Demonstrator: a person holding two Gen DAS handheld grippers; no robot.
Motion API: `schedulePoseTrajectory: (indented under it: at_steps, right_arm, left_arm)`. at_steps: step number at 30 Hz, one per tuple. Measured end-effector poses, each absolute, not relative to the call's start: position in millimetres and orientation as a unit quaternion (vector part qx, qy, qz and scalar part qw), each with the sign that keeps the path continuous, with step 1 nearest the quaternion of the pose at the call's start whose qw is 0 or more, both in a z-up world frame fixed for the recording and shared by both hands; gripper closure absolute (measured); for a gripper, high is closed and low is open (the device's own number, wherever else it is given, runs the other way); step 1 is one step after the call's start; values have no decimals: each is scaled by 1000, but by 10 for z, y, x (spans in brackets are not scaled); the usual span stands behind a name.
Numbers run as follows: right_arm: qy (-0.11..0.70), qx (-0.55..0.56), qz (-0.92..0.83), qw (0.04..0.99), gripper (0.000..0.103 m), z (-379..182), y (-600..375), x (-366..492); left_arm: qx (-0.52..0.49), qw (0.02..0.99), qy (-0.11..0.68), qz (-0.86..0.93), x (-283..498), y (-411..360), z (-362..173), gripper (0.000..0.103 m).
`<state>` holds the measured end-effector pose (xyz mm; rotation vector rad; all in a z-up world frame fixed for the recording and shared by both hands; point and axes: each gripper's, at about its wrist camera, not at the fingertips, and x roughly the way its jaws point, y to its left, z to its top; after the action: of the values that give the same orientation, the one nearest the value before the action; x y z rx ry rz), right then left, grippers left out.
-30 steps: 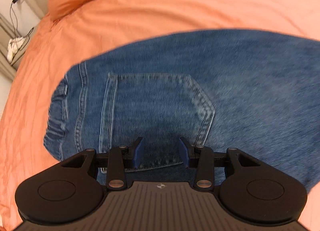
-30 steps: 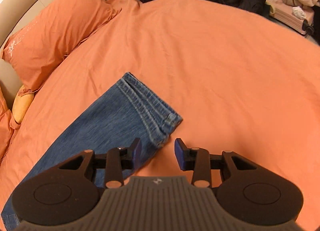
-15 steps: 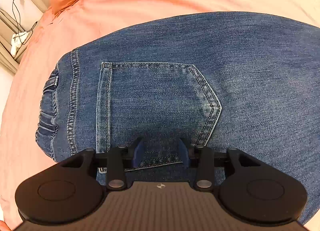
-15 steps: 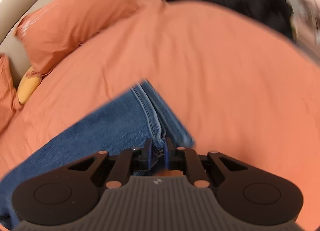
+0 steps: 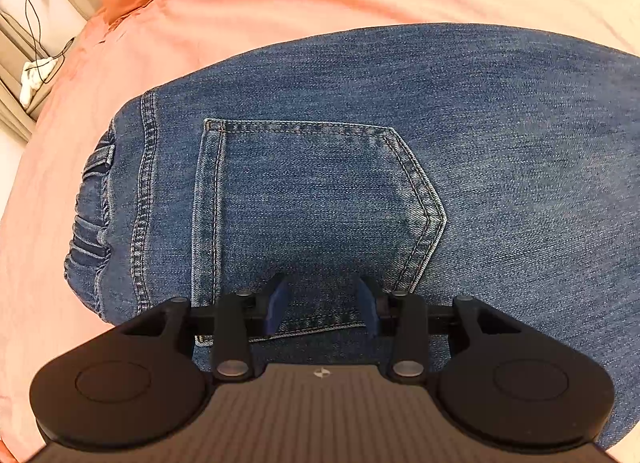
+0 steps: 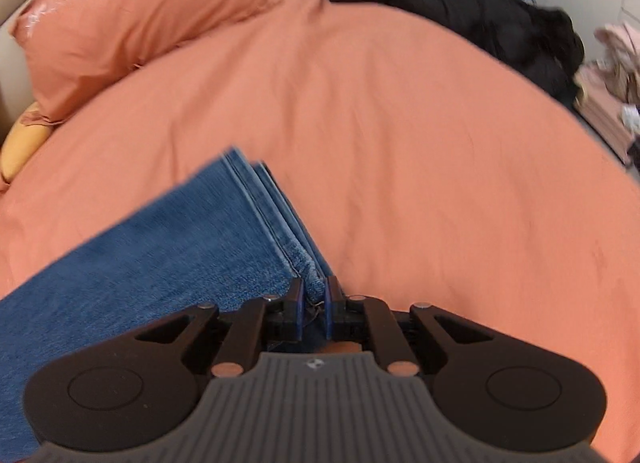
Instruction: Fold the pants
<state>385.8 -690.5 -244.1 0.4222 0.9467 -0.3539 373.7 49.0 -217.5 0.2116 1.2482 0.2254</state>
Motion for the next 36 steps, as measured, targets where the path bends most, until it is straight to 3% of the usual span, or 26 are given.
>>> schedulePoseTrajectory:
  at_steps: [9, 12, 14, 24, 28, 30, 31, 32, 36]
  right_arm:
    - [481, 155, -173, 846, 98, -2605, -6815, 4013]
    - [486, 98, -168, 852, 89, -2504, -6702, 4078]
    - [475, 69, -163, 862, 72, -2371, -6653, 4136]
    - [417, 132, -138, 889, 73, -2188, -6682, 4861]
    - [422, 152, -152, 881, 66, -2285, -6700, 5185]
    - [438, 153, -156, 872, 70, -2372, -6698, 5290]
    - [444, 151, -159, 869, 92, -2413, -6698, 5319]
    - [447, 141, -163, 868, 97, -2429, -6681, 5343]
    - [425, 100, -181, 882, 103, -2371, -6596, 5365]
  left_arm:
    - [105, 809, 570, 99, 3685, 481, -2148, 56]
    - [107, 819, 558, 84, 3681, 507, -2048, 56]
    - [94, 830, 545, 79, 3722, 553, -1951, 55]
    - [73, 845, 521, 99, 4320, 714, -1813, 52]
    - [62, 846, 521, 93, 4423, 766, -1880, 52]
    - [65, 846, 522, 85, 4455, 773, -1925, 52]
    - [69, 845, 524, 81, 4477, 764, -1951, 52]
    - [71, 845, 525, 78, 4496, 754, -1979, 52]
    - [69, 845, 526, 71, 4561, 778, -2056, 53]
